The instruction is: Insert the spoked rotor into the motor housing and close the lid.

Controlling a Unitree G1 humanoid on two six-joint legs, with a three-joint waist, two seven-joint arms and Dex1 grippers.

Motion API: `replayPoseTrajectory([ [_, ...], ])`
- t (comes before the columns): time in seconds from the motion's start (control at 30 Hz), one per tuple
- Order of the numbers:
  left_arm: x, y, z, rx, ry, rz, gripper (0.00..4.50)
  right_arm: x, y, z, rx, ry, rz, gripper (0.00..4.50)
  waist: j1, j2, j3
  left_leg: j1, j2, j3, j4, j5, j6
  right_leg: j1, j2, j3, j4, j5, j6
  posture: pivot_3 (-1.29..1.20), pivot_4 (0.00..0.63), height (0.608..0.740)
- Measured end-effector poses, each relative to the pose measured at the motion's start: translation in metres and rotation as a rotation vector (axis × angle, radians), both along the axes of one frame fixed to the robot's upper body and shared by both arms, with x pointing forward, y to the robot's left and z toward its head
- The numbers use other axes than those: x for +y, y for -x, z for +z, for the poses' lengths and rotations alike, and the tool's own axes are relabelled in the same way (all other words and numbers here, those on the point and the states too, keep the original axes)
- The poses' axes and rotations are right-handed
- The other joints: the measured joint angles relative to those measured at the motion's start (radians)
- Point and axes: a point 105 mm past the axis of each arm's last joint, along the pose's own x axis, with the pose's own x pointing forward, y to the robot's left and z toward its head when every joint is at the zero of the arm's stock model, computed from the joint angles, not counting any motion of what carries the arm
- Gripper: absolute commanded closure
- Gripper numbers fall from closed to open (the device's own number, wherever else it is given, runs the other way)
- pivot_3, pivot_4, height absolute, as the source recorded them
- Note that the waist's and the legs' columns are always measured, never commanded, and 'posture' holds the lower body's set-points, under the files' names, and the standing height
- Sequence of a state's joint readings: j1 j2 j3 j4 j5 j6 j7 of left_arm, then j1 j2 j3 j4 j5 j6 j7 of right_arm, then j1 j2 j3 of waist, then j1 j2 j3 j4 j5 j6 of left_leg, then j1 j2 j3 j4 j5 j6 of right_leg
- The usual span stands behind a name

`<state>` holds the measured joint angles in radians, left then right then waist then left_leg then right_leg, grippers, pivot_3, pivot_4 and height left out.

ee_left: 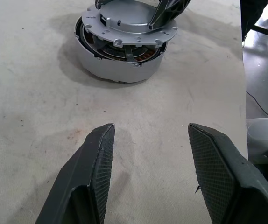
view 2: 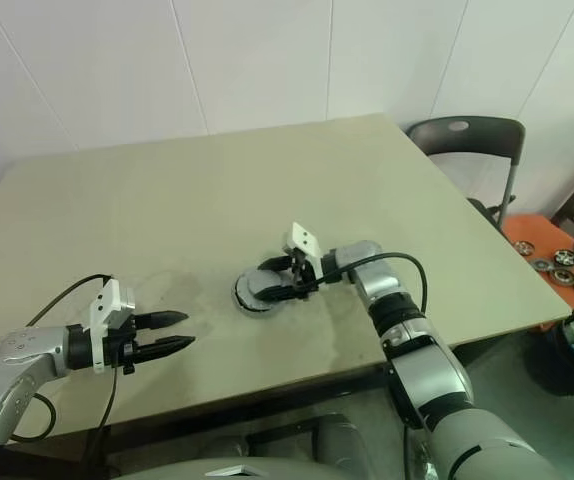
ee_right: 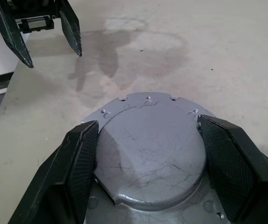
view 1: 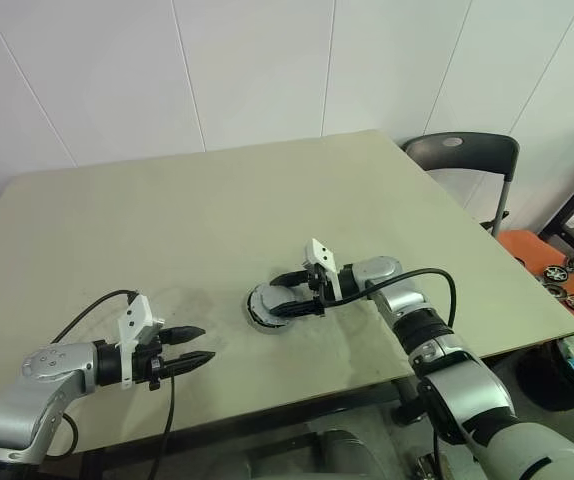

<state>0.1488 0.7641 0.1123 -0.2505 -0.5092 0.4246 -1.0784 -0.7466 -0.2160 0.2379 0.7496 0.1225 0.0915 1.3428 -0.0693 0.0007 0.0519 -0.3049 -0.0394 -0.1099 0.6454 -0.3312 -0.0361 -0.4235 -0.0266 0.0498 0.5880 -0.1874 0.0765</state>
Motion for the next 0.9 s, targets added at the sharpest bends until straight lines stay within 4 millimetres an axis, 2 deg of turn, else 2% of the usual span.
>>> replayPoseTrajectory([
  [0.9, 0.000, 0.005, -0.007, 0.017, 0.000, 0.036, 1.82, 0.015, 0.002, -0.014, -0.060, 0.027, -0.030, 1.47, -0.003, -0.003, -0.002, 0.003, 0.001, 0.001, 0.002, 0.000, 0.000, 0.001, 0.002, 0.000, 0.008, -0.002, -0.003, 0.00, 0.000, 0.740],
])
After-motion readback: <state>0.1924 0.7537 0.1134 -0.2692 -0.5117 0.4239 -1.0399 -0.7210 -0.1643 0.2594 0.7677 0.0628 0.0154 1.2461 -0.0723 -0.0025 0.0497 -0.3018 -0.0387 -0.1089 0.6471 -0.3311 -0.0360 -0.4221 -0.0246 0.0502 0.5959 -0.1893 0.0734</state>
